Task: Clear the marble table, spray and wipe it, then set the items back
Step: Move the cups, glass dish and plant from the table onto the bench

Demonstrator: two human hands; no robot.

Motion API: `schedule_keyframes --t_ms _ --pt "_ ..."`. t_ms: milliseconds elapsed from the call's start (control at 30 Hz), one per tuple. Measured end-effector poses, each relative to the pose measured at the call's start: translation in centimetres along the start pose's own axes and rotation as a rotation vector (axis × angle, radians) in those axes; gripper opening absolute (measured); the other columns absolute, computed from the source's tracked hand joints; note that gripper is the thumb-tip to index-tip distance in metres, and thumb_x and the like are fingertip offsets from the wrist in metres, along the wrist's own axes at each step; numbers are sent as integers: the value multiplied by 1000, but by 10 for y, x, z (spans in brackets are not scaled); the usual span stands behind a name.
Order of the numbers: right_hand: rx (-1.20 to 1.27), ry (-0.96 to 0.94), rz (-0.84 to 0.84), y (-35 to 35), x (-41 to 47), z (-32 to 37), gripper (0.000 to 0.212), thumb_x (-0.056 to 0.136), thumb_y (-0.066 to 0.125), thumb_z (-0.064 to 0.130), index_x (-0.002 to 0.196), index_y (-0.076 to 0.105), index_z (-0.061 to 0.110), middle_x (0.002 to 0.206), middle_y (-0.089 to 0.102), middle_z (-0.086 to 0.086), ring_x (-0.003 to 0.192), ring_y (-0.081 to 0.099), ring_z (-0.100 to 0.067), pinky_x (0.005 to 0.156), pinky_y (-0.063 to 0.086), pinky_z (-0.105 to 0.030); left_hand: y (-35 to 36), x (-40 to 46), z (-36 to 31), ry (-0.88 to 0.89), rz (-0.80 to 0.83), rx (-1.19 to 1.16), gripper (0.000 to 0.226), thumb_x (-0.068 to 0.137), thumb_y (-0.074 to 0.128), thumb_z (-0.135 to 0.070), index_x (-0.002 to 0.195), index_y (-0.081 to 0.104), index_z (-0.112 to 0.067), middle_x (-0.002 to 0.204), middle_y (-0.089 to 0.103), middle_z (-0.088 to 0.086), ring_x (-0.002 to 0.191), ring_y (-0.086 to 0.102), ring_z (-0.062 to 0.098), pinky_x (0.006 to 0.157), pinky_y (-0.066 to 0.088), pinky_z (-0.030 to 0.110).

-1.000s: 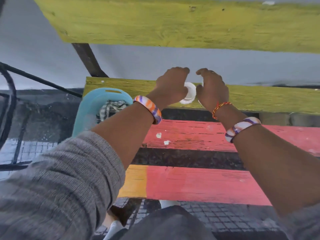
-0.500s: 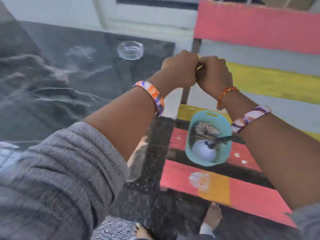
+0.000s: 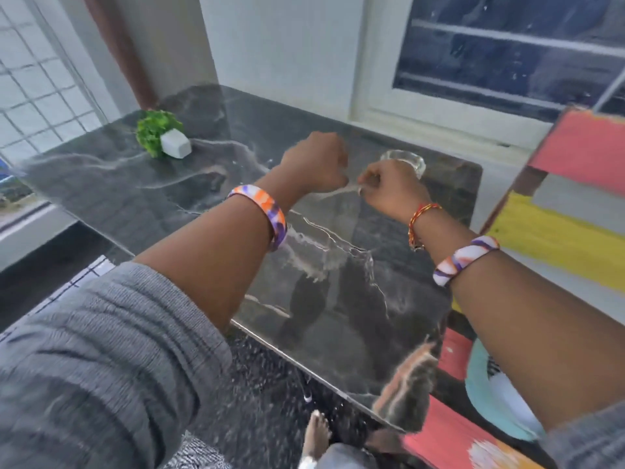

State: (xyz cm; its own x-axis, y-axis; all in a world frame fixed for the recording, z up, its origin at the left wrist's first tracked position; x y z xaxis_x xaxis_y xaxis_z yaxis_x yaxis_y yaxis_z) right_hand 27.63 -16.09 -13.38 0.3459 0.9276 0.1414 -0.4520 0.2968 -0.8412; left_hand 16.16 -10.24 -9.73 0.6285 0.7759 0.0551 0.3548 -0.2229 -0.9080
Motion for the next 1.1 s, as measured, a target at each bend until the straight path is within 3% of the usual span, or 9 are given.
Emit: schedule_keyframes --t_ms 67,167,267,433,600,667,767,1000,1100 --pt "23 37 17 11 16 -5 23 81 56 9 100 68 9 91 63 -10 90 58 -25 90 50 -38 1 15 15 -18 14 -50 29 74 64 -19 101 70 -10 111 69 12 106 62 28 93 51 37" --pt "51 177 -13 22 45 -38 33 79 60 20 108 62 5 109 62 -16 104 58 -30 92 48 -36 8 42 32 -82 35 -178 19 76 66 -17 93 72 -10 98 70 12 97 62 24 88 50 29" --pt "123 455 -137 26 78 -91 67 68 51 44 125 51 9 127 57 -17 115 57 -34 96 48 -43 26 78 40 -123 112 -376 5 80 64 -15 77 64 -11 70 56 8 62 54 9 65 43 23" --pt "92 718 -167 25 107 -148 54 90 45 40 120 55 -3 123 58 -25 114 56 -38 97 44 -43 68 133 26 -122 300 -463 21 87 59 -22 71 54 -10 56 42 4 30 38 2 40 29 13" --pt "110 760 -140 39 133 -170 46 83 47 33 108 63 -2 103 69 -24 94 66 -34 88 51 -41 101 158 15 -141 367 -628 15 84 62 -17 90 65 -4 78 54 10 73 49 16 69 40 26" --pt "162 816 -164 40 138 -171 32 79 49 17 95 66 -5 78 72 -19 69 65 -29 70 53 -35 105 163 18 -148 361 -641 19 83 62 -16 94 68 -1 82 57 10 78 50 18 73 41 26" --pt "262 932 -188 39 140 -170 17 83 47 7 72 56 -2 34 56 -5 27 48 -12 36 35 -15 96 165 28 -131 363 -654 9 83 61 -15 87 67 -9 81 56 8 74 49 17 67 41 24" --pt "294 1044 -250 40 133 -165 28 86 53 12 105 60 -8 35 58 -6 21 49 -10 25 34 -14 66 165 93 -117 303 -711 11 85 59 -11 88 68 -6 81 56 9 78 51 17 75 42 24" --pt "429 1050 -268 43 135 -147 36 95 41 3 128 42 -10 40 61 -1 26 52 -6 27 41 -16 54 170 130 -84 298 -704 6 84 58 -10 78 59 -12 75 52 9 65 46 17 69 41 25"
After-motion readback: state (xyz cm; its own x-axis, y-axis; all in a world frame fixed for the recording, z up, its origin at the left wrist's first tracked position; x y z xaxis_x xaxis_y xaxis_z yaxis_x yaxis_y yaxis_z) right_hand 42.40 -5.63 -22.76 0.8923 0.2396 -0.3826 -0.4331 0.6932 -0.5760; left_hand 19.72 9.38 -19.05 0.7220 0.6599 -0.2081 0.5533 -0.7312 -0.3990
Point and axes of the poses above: each hand's wrist, its own x-axis towards the middle knuckle, its own y-axis out of the palm, z = x × y, the point moved 4 cm from there along x, towards the middle knuckle
